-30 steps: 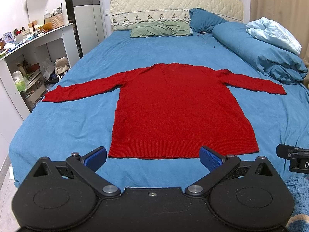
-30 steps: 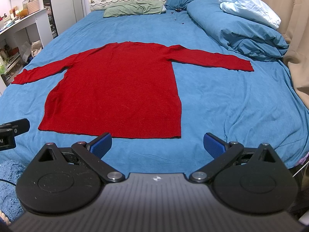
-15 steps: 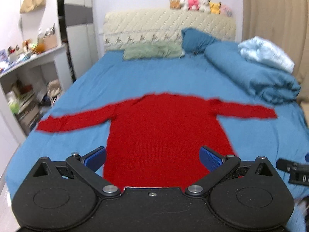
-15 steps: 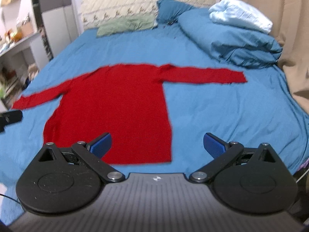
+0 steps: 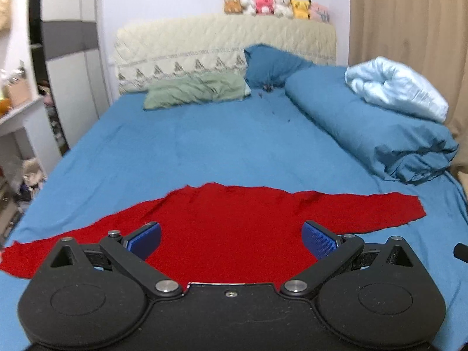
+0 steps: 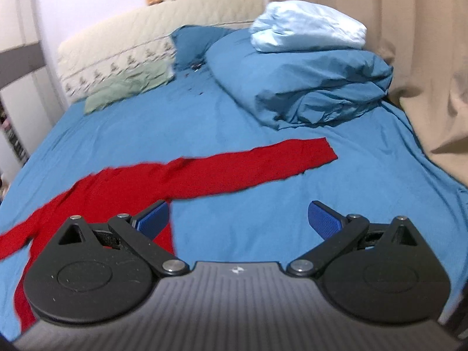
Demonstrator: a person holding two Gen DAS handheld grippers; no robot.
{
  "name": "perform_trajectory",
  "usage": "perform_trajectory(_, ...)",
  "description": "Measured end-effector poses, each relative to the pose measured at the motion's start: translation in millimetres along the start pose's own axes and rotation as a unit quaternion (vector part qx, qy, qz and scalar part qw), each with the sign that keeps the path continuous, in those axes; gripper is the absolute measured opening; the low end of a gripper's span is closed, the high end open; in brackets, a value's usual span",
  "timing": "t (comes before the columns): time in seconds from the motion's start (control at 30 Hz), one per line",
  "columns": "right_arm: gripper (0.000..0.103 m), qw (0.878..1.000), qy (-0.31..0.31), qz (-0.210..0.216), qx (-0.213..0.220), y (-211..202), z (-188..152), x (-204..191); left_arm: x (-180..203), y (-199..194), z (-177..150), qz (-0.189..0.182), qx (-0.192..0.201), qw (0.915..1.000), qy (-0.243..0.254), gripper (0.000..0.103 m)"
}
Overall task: Fold small clothes
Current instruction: 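Grasp the sweater sleeve cuff with the right gripper and lift it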
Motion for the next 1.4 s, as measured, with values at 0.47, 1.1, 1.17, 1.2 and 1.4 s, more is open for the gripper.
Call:
perform_trajectory(0.47,0.103,0.997,0.067,-0.047,-0.007,222.3,-17.1,87.8,86.8,224.1,-26.4,-0.033,-0.101,0.9941,0.021,0.103)
perform_trajectory(1.1,0.048,0.984,0.138,-0.103,-0.041,339.5,2.9,172.7,131.3,335.4,-41.1,-0.027,-0.213,0.9752,0.052,0.103)
perform_trajectory(1.17,0.041,0.985,0.124,-0.113,-0.047,343.0,7.1,174.3,129.3,337.6,-43.0,-0.031,-0.227,0.9721,0.048,0.103)
perform_trajectory(1.2,0.036,0.985,0.117,-0.118,-0.049,343.7,9.2,173.9,127.7,337.7,-43.6,-0.033,-0.233,0.9708,0.045,0.103)
perform_trajectory(1.4,0.024,0.989,0.066,-0.119,-0.057,336.6,38.3,137.8,116.3,334.2,-39.0,-0.054,-0.240,0.9679,0.051,0.103)
Point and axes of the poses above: each gripper's, at about its wrist camera, not at the fingertips, and y roughly the way its jaws point, x to its right, z to its top, the point moved 8 cm from there along y, roughly the way its jaws point, and after that the axes turned 6 degrees about z, right-handed, at the moved point
